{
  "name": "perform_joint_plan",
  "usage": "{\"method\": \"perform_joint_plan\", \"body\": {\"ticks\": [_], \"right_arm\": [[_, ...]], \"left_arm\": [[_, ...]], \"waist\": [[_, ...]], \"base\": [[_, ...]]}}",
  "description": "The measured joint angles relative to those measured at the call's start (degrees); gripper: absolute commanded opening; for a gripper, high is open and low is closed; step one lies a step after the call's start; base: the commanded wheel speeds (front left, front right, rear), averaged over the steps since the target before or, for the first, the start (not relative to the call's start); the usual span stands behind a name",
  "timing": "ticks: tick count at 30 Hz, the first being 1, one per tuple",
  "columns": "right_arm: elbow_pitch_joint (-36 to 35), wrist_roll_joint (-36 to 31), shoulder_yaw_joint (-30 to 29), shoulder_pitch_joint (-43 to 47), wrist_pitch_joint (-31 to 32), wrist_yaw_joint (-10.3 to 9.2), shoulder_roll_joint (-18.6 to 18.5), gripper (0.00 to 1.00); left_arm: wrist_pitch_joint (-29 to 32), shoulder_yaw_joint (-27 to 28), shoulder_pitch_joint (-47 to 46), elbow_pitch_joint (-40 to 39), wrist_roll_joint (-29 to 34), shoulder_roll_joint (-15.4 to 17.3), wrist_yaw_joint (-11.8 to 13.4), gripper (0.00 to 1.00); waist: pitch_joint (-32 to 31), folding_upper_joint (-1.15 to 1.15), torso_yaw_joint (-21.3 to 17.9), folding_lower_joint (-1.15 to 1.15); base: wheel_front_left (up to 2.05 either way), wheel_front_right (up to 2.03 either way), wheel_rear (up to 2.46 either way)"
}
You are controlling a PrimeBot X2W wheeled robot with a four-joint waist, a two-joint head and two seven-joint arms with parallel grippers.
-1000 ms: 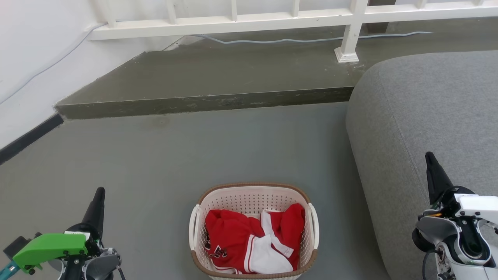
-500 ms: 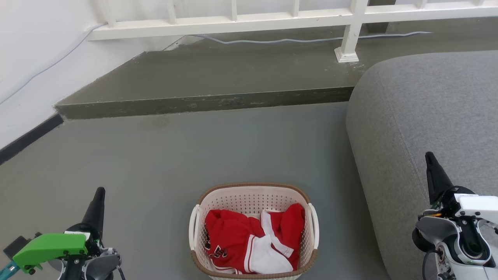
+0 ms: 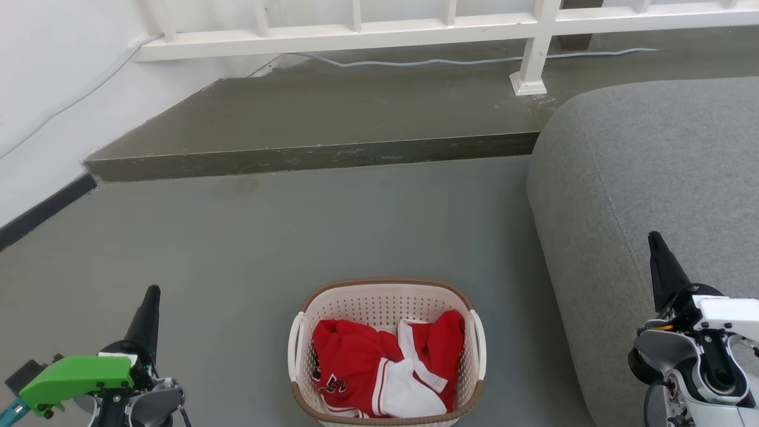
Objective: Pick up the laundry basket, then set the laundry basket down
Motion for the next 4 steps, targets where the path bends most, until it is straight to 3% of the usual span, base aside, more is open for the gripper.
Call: {"method": "perform_joint_plan", "body": {"ticks": [4], "right_arm": [[0.0, 0.0, 0.0, 0.0, 0.0, 0.00, 0.0, 0.00]], "left_arm": [[0.0, 0.0, 0.0, 0.0, 0.0, 0.0, 0.0, 0.00]], "waist": [[0.0, 0.00, 0.0, 0.00]], "base": [[0.00, 0.00, 0.00]]}}
